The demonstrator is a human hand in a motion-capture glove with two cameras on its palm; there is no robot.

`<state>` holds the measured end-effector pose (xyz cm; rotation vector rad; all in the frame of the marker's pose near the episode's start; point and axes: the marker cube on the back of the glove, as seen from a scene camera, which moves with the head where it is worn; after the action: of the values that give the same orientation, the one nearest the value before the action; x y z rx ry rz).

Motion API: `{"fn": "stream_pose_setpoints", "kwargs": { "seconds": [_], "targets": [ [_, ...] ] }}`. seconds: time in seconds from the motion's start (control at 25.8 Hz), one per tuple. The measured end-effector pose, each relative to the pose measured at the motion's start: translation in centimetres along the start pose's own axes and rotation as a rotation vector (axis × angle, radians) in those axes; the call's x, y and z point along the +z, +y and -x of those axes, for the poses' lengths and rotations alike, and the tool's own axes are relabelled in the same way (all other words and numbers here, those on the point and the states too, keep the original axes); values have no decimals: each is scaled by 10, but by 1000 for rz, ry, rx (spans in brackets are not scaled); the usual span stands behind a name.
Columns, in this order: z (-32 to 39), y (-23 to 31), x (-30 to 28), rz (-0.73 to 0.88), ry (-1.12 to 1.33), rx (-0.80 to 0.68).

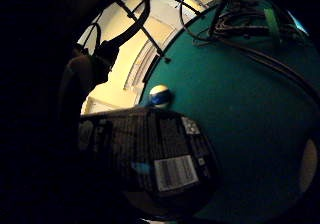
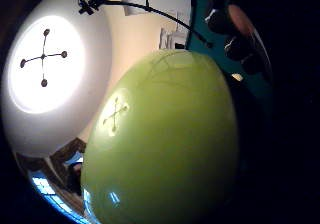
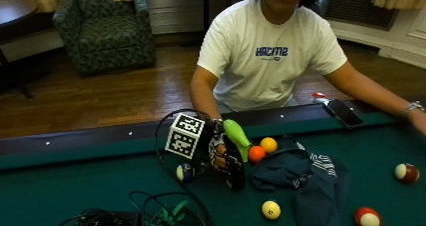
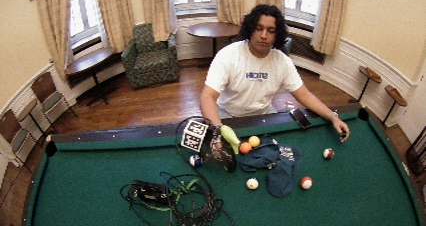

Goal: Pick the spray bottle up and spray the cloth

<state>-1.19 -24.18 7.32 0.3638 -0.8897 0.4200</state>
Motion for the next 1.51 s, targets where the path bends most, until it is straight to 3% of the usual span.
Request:
{"fn": "stream_pose_setpoints", "kwargs": {
  "seconds": [0.62, 1.08, 1.51],
  "targets": [
    [12, -6, 9, 12, 3, 90],
    [31, -3, -21, -88, 34, -75],
    [131, -40, -69, 81, 383, -280]
  ]
}}
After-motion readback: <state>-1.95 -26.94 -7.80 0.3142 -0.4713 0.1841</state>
